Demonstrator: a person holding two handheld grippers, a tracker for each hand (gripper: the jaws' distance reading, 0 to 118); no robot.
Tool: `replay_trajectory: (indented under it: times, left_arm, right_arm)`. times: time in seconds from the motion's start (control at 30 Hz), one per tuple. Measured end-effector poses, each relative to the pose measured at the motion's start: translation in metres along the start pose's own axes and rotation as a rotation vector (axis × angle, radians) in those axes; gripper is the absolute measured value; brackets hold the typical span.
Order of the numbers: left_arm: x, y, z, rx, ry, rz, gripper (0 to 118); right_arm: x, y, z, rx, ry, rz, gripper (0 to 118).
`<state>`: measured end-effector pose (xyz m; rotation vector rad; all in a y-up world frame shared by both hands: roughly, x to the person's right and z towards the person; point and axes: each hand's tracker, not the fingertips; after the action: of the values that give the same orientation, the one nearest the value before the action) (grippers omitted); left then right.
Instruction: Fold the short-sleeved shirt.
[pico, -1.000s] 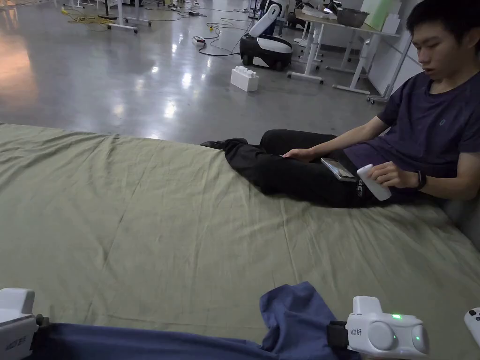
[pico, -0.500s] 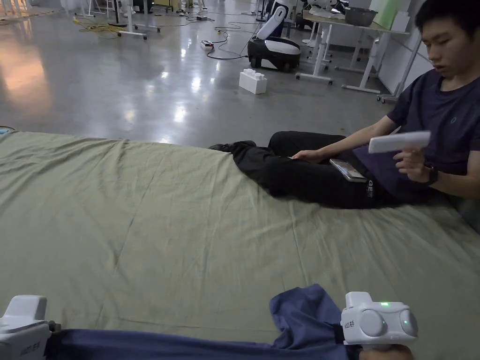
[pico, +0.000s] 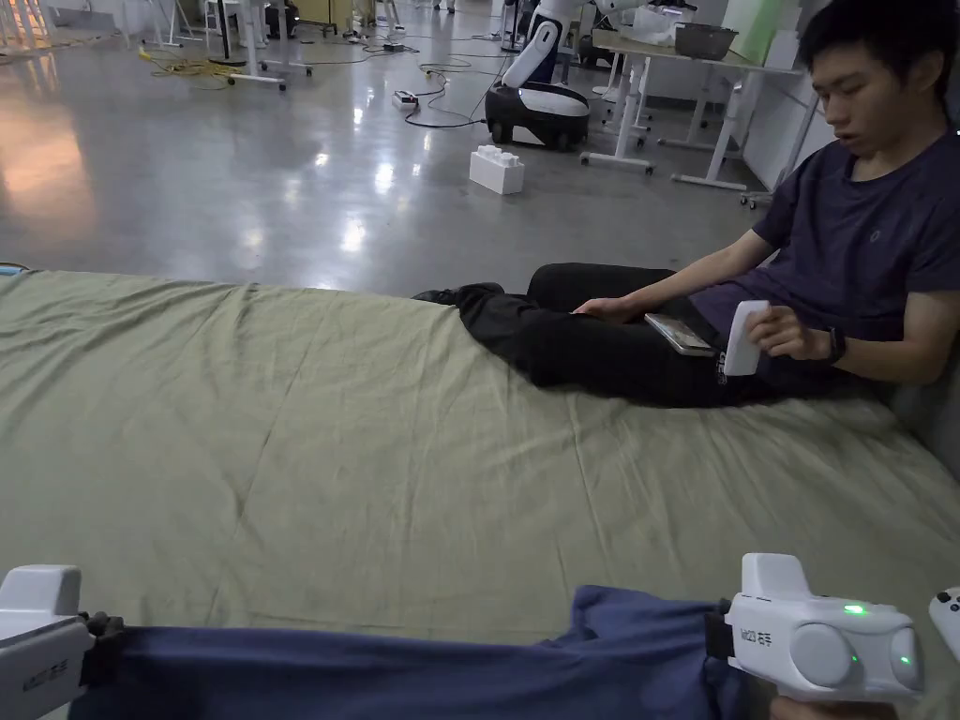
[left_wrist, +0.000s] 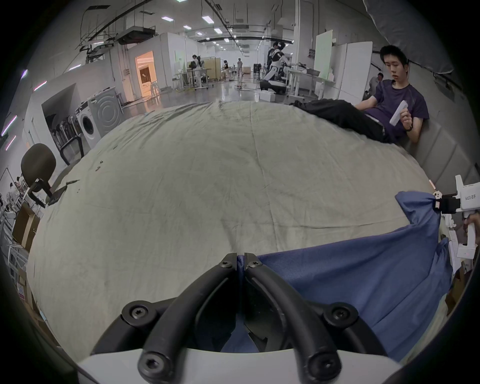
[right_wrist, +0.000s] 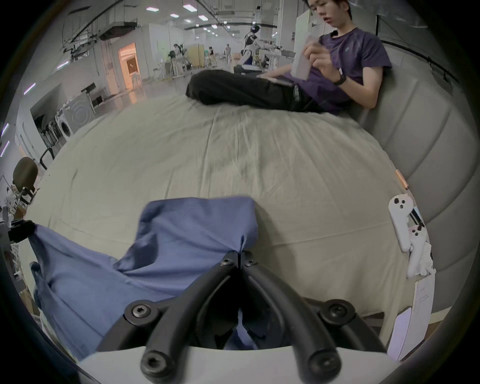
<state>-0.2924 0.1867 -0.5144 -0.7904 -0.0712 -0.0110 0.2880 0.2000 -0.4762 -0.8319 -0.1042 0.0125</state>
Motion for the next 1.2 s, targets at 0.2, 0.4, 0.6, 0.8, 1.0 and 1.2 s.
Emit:
replay_trajectory:
  times: [0.2,0.4,0.6,0.8,1.0,1.2]
  left_arm:
    - [-0.016,-0.008,0.046,0.075,-0.032,0.044,4]
    - [-0.024,-0.031,0.084,0.098,-0.063,0.019,4]
    - [-0.029,-0.074,0.107,0.059,-0.087,0.007,4]
    - [-0.027,-0.129,0.113,-0.057,-0.061,-0.008,4]
    - [-0.024,-0.175,0.096,-0.161,-0.040,-0.024,4]
    - [-0.029,-0.186,0.068,-0.171,-0.013,-0.026,5]
  right_arm:
    - [0.003,-0.021,0.060,0.059,0.010,0.003,1]
    - [0.003,-0.057,0.104,0.079,-0.003,0.038,1]
    - [0.003,-0.103,0.125,0.028,-0.013,0.056,1]
    - [0.001,-0.159,0.123,-0.097,-0.012,0.066,1]
    - [-0.001,-0.194,0.098,-0.151,-0.031,0.065,1]
    - [-0.010,-0.207,0.072,-0.164,-0.054,0.095,1]
